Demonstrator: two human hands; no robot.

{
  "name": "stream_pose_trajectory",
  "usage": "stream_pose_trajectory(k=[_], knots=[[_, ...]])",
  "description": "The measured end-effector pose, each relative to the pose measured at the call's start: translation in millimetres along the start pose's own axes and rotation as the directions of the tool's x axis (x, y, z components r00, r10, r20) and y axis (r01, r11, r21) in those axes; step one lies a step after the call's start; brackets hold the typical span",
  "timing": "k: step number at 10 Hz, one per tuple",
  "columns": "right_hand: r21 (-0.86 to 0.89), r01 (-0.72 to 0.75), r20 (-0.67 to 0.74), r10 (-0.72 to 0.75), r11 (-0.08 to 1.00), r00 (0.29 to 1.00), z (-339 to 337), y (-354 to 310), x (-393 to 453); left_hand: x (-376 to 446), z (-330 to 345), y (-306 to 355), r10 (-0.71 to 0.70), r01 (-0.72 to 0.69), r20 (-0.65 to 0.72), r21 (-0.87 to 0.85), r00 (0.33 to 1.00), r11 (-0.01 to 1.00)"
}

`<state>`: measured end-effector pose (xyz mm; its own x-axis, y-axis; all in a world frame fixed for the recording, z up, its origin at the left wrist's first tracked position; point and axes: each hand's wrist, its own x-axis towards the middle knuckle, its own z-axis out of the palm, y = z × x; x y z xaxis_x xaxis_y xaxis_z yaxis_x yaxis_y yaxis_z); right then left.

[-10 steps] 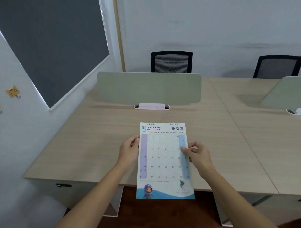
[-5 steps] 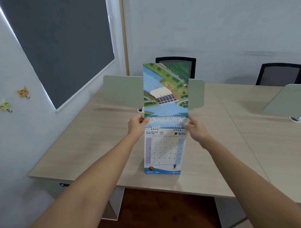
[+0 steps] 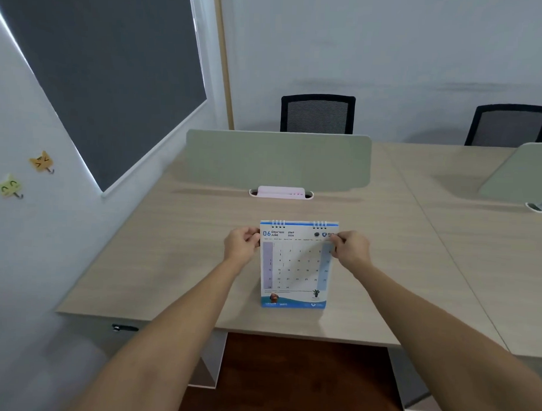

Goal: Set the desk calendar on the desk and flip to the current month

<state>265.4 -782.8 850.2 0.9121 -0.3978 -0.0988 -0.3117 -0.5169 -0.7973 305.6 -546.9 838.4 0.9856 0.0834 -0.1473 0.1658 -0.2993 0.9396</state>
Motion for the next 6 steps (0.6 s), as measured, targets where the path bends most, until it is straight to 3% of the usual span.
stream_pose_trajectory(k=[5,6], knots=[[0.003,0.005,0.070,-0.005,1.000,0.998,1,-4,-7,1,-12,-2,0.007,-0.007,0.125,-0.001,0.992,1.000],[-0.008,0.012,-0.002,-0.012,1.000,1.000,-15,-10,-14,-5,-17,-18,-0.020,0.020,0.053,-0.007,0.998,1.000]])
